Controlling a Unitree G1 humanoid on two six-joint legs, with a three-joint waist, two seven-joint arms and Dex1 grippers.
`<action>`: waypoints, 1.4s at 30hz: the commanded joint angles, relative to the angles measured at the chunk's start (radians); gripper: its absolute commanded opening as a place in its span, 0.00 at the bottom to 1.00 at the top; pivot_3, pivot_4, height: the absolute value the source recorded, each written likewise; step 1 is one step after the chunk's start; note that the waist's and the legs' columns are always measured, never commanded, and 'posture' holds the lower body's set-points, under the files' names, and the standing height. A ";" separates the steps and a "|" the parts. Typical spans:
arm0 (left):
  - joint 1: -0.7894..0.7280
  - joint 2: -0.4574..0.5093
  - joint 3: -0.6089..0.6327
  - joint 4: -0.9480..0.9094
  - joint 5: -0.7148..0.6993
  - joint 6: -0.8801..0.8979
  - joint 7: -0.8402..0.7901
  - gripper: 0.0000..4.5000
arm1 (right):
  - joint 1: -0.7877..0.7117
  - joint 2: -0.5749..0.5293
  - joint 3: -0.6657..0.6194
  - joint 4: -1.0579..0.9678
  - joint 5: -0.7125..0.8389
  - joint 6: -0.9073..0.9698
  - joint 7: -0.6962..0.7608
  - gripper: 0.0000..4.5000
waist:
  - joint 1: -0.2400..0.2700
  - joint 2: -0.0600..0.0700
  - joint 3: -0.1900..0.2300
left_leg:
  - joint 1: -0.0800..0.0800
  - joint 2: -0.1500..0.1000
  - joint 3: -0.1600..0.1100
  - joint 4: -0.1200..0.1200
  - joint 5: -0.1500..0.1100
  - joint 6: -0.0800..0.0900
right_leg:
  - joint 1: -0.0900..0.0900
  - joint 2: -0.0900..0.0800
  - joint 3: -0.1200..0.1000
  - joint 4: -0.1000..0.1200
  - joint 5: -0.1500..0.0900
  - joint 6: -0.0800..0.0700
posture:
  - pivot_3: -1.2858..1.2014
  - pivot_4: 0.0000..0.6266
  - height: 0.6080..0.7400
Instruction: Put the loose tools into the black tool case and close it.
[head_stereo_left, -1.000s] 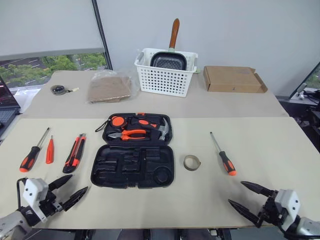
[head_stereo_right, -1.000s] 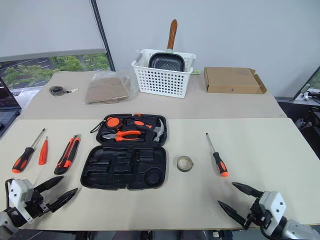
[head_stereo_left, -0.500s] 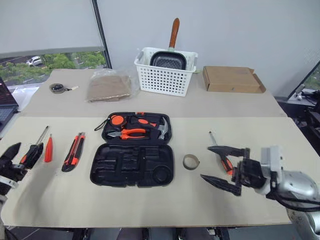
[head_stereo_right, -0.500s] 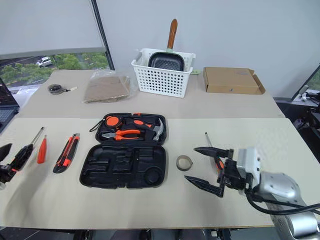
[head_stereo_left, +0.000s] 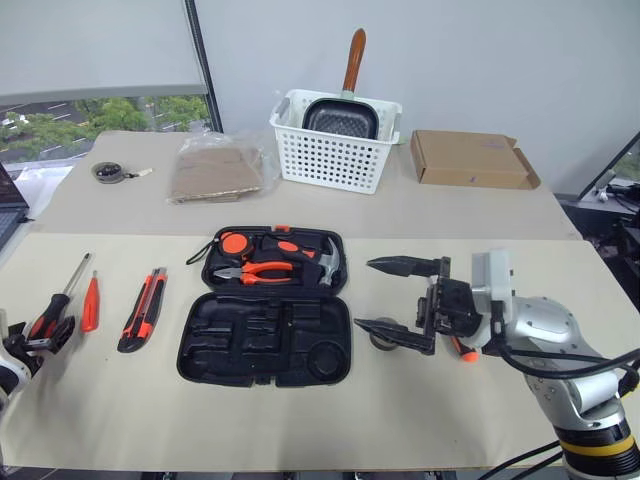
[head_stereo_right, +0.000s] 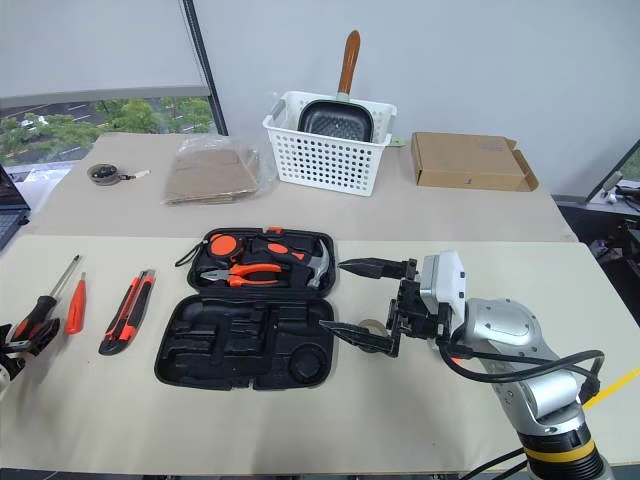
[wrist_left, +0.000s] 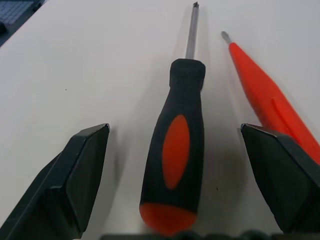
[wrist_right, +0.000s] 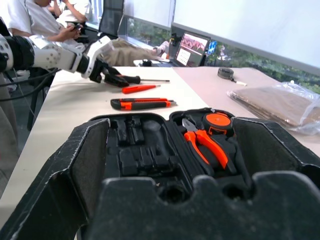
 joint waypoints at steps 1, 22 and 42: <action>-0.036 0.030 -0.028 0.060 0.042 -0.028 -0.014 1.00 | -0.026 0.013 -0.020 -0.015 0.057 0.015 0.016 0.99 | 0.002 0.000 0.000 | 0.001 0.000 0.000 0.000 -0.003 -0.004 | 0.000 0.000 0.000 0.000 -0.001 0.002 | 0.52 0.24 0.70; -0.072 0.030 0.080 0.089 -0.023 -0.147 -0.049 0.22 | -0.072 -0.046 -0.037 0.032 0.100 0.067 0.160 1.00 | -0.023 -0.001 0.000 | 0.006 0.004 0.000 0.000 -0.002 -0.006 | 0.001 -0.001 -0.002 0.006 -0.001 0.001 | 0.52 0.24 0.70; -0.443 0.054 -0.669 -0.166 0.228 -0.508 -0.824 0.22 | -0.115 -0.052 -0.058 0.114 0.044 0.037 0.211 1.00 | -0.015 0.001 0.002 | 0.002 0.004 0.000 0.001 0.006 -0.004 | 0.002 0.008 -0.004 0.003 0.000 -0.001 | 0.52 0.24 0.70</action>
